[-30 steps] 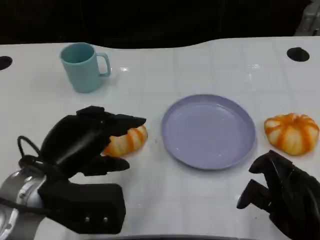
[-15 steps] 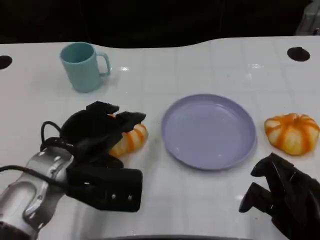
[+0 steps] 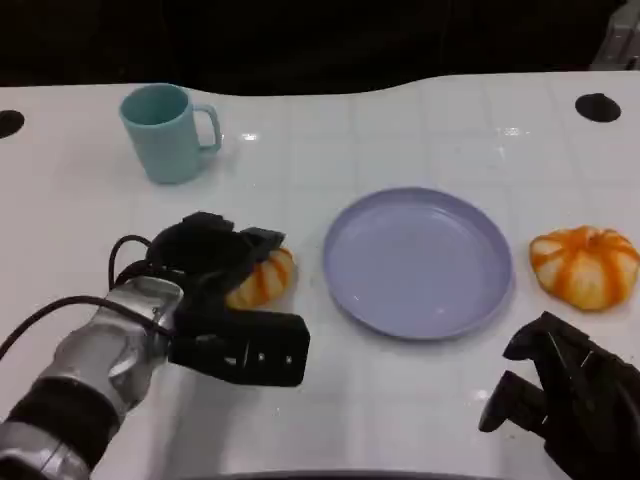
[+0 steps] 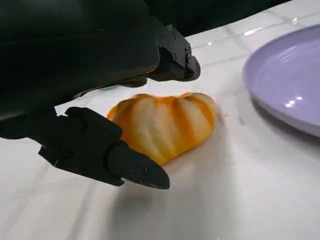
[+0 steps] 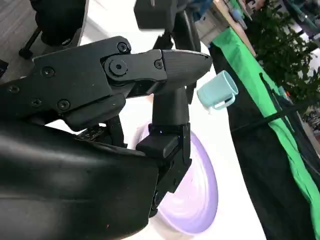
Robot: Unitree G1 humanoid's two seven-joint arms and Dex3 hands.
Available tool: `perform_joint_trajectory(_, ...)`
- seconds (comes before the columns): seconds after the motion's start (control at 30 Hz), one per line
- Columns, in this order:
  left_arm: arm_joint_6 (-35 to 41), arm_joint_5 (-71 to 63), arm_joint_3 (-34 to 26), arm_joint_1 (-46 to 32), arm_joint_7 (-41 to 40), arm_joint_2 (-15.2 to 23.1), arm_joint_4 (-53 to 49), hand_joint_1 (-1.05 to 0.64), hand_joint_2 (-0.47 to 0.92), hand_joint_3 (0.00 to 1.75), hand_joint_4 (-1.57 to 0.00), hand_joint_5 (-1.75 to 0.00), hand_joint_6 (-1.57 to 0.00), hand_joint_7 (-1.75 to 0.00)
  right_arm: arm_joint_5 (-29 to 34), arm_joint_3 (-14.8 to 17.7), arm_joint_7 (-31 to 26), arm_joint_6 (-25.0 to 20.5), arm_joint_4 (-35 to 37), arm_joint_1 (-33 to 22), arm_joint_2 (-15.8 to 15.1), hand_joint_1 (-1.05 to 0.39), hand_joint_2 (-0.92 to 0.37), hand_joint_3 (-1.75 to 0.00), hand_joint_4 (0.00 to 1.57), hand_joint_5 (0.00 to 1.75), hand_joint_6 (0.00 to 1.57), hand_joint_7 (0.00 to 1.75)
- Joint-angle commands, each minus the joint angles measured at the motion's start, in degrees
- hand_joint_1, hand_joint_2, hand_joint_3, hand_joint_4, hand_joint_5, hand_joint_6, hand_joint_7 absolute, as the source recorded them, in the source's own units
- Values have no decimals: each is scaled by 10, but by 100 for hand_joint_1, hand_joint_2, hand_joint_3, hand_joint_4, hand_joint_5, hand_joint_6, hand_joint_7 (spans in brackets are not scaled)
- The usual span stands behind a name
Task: Grasp the bread from the table and place it into the plate.
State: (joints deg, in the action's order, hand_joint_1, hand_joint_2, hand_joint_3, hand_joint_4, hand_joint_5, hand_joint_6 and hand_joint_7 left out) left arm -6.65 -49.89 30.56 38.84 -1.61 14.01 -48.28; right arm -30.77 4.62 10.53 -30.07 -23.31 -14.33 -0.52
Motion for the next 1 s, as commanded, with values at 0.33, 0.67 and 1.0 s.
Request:
perform_joint_trajectory(0.33, 13, 11, 42, 115, -55, -66, -221, -42, 80, 0, -4, -19, -19, 0, -2, 2, 10, 19, -6, -12, -5, -50, -92, -25, 65, 175, 54, 159)
perform_joint_trajectory(0.67, 1, 24, 47, 134, -66, -80, -262, -28, 85, 0, -42, -17, -49, -3, 1, -2, 5, 17, -16, -18, -6, -49, -92, -28, 64, 175, 53, 159)
perform_joint_trajectory(1.0, -41, 65, 18, 125, -138, -73, -270, -27, 92, 15, -79, -174, -76, -120, -3, 1, 2, 14, -17, -17, -5, -49, -92, -28, 64, 175, 52, 159)
